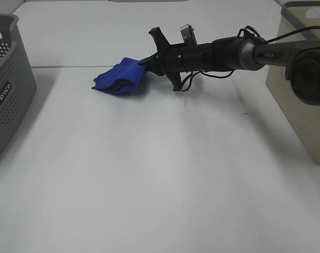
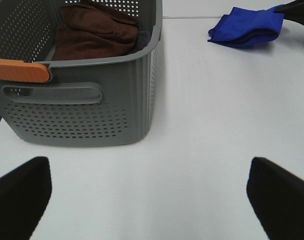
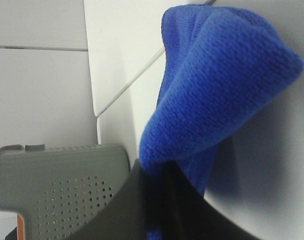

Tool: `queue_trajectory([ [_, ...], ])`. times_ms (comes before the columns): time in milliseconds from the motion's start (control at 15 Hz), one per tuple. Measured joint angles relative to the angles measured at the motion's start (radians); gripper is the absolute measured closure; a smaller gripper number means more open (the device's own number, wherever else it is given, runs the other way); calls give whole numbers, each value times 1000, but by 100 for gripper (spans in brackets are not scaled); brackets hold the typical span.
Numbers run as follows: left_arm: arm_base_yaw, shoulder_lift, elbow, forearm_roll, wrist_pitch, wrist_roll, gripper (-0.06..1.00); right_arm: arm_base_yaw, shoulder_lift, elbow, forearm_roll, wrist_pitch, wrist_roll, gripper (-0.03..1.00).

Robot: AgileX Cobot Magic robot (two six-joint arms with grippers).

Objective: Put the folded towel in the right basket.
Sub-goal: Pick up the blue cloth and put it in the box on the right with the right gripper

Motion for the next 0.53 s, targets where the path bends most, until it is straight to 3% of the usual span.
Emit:
queue_trajectory([
  [200,0,0,0,0,0,0,-4,0,-104,2,-205,58,19,93],
  [400,0,0,0,0,0,0,-4,0,-283,2,-570,134,138,93],
  [467,0,0,0,0,0,0,-4,0,-316,2,-644,159,160,93],
  [533,0,0,0,0,0,0,-4,-1,-376,2,-793,210,196,93],
])
